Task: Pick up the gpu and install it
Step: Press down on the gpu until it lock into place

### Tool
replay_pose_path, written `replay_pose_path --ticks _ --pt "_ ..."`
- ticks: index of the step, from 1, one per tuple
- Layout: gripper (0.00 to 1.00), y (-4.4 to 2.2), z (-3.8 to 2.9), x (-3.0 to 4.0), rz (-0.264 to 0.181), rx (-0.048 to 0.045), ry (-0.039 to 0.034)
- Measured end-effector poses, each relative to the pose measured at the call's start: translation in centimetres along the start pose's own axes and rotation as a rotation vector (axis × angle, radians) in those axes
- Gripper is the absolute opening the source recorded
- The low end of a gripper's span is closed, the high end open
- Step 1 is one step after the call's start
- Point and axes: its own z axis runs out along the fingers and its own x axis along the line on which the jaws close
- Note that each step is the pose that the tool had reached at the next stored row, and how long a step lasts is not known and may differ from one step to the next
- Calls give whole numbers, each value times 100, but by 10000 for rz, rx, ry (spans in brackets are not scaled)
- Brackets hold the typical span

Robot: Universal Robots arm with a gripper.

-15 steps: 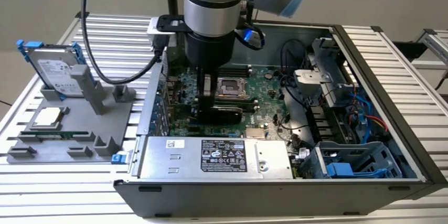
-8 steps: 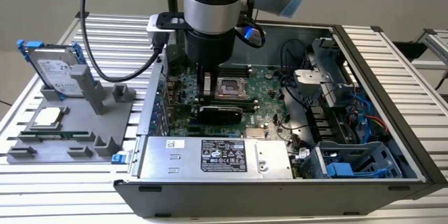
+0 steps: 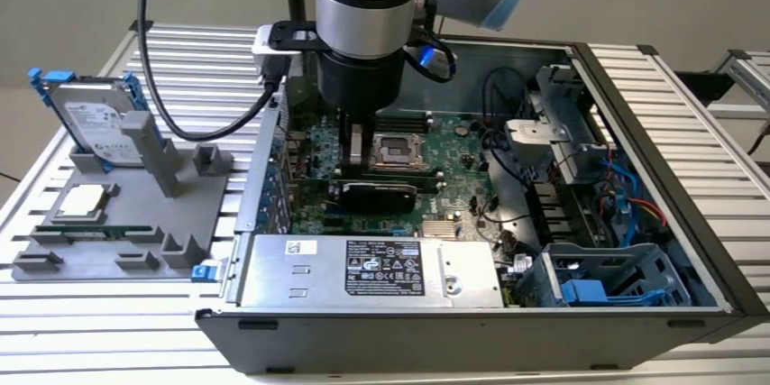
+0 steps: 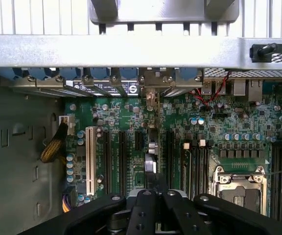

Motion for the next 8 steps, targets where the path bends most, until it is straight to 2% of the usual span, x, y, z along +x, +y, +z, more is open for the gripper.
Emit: replay_pose_path --ticks 8 --pt "0 0 0 0 -5 -1 1"
